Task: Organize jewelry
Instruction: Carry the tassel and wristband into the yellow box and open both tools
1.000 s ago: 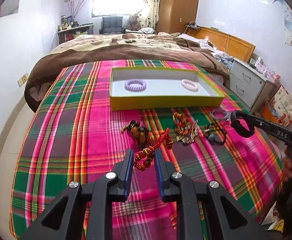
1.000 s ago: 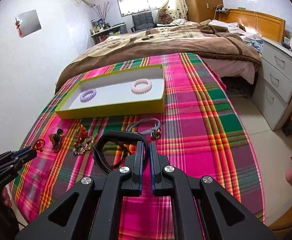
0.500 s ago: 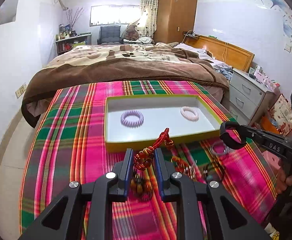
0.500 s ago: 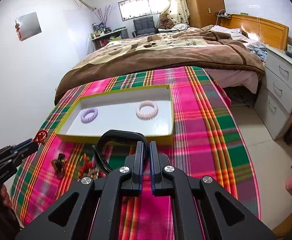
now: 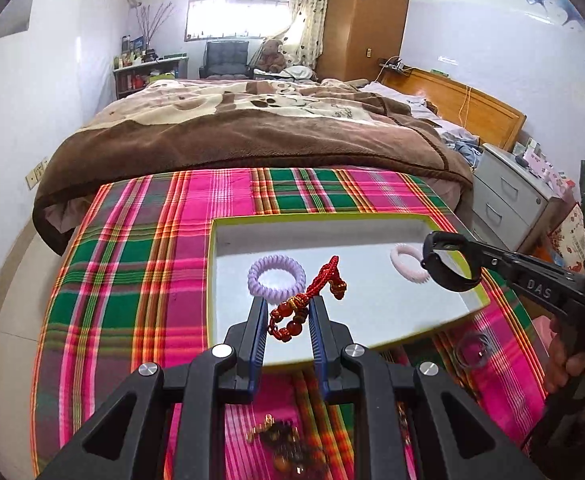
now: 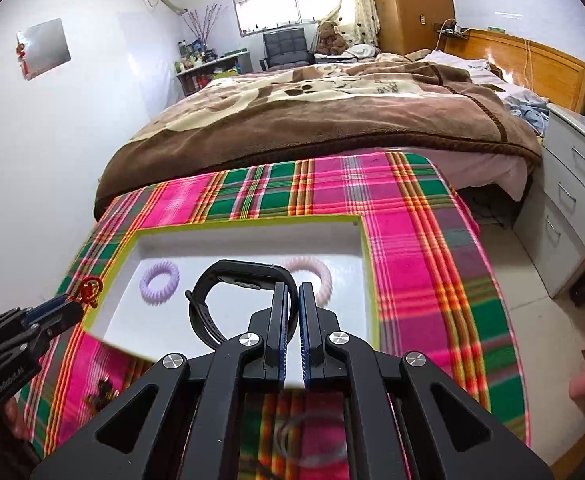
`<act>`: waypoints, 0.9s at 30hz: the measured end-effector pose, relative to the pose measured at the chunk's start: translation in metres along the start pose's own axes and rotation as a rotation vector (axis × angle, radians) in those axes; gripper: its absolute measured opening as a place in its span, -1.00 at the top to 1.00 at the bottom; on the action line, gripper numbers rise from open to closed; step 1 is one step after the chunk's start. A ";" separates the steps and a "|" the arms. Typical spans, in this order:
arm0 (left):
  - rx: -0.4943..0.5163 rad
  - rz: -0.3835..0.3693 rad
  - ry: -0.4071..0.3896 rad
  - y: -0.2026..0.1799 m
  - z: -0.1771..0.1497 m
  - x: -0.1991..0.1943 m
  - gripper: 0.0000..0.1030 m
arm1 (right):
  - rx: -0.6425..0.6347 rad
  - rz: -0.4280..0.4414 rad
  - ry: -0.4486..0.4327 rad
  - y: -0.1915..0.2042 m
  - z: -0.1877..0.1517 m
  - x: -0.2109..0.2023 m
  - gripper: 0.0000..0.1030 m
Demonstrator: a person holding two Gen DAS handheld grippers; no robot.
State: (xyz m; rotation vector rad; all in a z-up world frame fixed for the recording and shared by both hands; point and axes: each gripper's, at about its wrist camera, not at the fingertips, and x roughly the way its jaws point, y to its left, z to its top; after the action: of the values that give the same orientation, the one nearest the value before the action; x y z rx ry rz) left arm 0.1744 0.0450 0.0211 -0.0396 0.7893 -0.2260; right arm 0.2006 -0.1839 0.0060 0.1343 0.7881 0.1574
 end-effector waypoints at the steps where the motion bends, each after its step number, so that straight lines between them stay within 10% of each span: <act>1: 0.001 0.001 0.005 0.000 0.002 0.004 0.59 | 0.000 -0.001 0.007 0.001 0.002 0.005 0.90; 27: -0.021 0.012 0.121 0.013 0.004 0.067 0.59 | -0.011 -0.034 0.110 0.012 0.021 0.079 0.89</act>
State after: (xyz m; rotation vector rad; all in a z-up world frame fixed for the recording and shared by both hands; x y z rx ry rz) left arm 0.2256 0.0435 -0.0245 -0.0416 0.9127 -0.2101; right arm 0.2692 -0.1583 -0.0315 0.1027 0.8983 0.1376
